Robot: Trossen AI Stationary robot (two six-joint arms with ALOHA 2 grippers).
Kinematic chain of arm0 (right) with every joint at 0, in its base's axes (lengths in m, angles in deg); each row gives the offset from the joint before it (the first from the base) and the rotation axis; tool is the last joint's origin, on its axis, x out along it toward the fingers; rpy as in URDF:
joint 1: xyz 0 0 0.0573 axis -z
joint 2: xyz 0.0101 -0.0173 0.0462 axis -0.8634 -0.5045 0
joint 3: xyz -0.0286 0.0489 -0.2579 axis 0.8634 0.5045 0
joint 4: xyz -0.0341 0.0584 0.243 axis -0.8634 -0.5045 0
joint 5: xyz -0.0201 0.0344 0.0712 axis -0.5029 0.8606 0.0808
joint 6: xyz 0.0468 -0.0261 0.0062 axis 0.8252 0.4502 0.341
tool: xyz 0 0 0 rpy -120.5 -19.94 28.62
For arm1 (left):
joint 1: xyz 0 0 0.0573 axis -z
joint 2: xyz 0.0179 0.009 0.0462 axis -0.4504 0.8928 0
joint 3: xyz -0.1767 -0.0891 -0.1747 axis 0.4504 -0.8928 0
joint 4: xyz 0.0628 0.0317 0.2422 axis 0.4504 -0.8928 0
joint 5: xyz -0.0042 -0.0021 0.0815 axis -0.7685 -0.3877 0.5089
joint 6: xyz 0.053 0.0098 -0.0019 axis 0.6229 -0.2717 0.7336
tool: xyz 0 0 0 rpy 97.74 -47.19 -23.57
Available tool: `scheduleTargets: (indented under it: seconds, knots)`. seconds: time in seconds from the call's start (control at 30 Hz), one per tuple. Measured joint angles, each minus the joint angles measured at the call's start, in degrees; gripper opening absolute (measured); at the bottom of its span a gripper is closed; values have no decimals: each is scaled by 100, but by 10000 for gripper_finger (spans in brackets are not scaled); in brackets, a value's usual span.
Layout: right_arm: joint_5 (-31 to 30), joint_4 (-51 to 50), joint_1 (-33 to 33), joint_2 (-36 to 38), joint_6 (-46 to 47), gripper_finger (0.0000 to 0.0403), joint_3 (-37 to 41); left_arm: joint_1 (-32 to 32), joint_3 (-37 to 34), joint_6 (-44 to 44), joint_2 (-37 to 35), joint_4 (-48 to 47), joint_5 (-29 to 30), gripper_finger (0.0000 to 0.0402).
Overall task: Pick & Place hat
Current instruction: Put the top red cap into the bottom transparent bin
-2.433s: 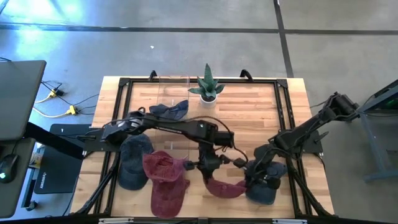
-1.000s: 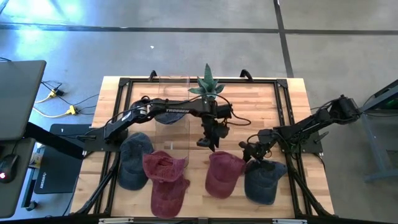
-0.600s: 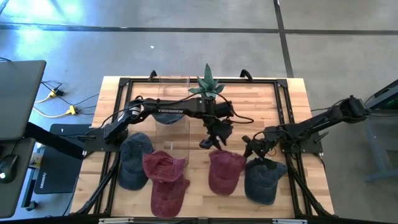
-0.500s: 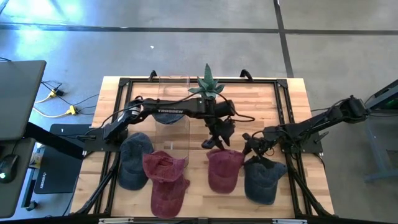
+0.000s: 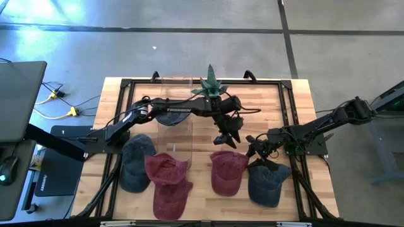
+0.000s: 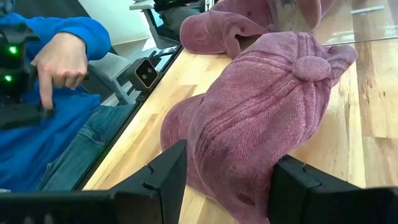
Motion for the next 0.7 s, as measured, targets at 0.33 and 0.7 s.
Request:
scheduleTargets:
  seconds: [0.33, 0.7]
  knots:
    - [13, 0, 0, 0, 43, 169, -2, 66, -54, -623, 445, -123, -673, 294]
    - [17, -10, -2, 0, 65, 169, -2, 301, -16, -1383, 770, 372, -1736, 287]
